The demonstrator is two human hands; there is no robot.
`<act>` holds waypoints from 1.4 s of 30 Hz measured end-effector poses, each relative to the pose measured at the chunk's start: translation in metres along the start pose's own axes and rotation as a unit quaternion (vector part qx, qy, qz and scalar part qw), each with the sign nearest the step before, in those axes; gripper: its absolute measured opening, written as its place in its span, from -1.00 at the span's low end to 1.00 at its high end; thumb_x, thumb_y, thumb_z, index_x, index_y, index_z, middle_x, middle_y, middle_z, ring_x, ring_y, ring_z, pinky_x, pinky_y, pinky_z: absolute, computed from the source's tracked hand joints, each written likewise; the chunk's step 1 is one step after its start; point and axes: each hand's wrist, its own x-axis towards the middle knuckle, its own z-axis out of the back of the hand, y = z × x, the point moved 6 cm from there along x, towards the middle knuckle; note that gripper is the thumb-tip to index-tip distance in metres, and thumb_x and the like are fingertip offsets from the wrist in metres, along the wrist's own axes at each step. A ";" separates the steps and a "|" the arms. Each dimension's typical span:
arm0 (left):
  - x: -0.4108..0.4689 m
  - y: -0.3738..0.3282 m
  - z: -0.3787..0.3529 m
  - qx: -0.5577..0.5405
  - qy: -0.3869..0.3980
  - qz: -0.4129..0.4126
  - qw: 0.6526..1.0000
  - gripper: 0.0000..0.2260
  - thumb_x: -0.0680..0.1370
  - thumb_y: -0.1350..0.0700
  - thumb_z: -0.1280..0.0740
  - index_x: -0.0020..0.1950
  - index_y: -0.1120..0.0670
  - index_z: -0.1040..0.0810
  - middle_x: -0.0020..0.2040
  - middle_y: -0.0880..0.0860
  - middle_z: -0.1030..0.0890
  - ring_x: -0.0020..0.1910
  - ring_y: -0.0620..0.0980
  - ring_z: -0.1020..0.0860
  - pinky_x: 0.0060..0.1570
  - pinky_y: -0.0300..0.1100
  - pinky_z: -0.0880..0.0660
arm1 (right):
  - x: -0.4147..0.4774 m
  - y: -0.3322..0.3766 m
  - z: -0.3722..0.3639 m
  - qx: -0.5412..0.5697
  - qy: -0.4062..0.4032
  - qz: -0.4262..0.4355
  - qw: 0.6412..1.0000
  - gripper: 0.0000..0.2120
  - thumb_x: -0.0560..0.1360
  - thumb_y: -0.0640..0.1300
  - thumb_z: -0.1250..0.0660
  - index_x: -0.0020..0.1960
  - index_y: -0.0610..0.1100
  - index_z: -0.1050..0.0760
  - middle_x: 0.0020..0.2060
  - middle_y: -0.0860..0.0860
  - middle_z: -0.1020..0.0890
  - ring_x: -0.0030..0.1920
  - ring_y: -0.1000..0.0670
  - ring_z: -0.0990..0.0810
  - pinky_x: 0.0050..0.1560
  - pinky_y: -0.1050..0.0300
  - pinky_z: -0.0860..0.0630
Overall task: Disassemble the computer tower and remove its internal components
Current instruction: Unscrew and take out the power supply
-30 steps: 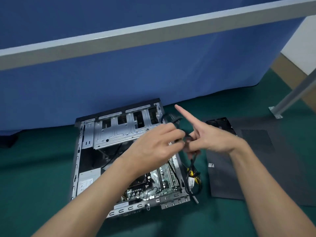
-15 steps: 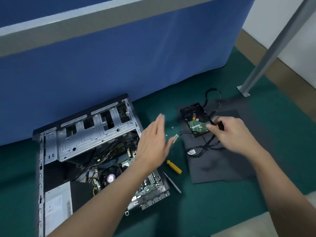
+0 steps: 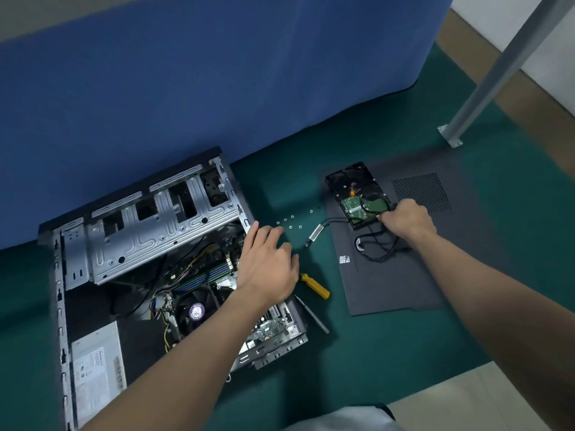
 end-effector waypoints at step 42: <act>-0.216 0.100 0.001 -0.082 -0.063 0.111 0.988 -0.56 0.65 -0.07 -0.08 0.45 0.12 -0.38 0.47 0.09 -0.35 0.47 0.05 -0.27 0.48 -0.09 0.00 | -0.292 0.115 -0.090 0.155 -0.056 0.340 0.926 -0.76 0.59 -0.05 -0.24 0.21 -0.11 -0.44 -0.03 0.06 -0.45 -0.01 0.04 -0.40 -0.03 0.17 -0.29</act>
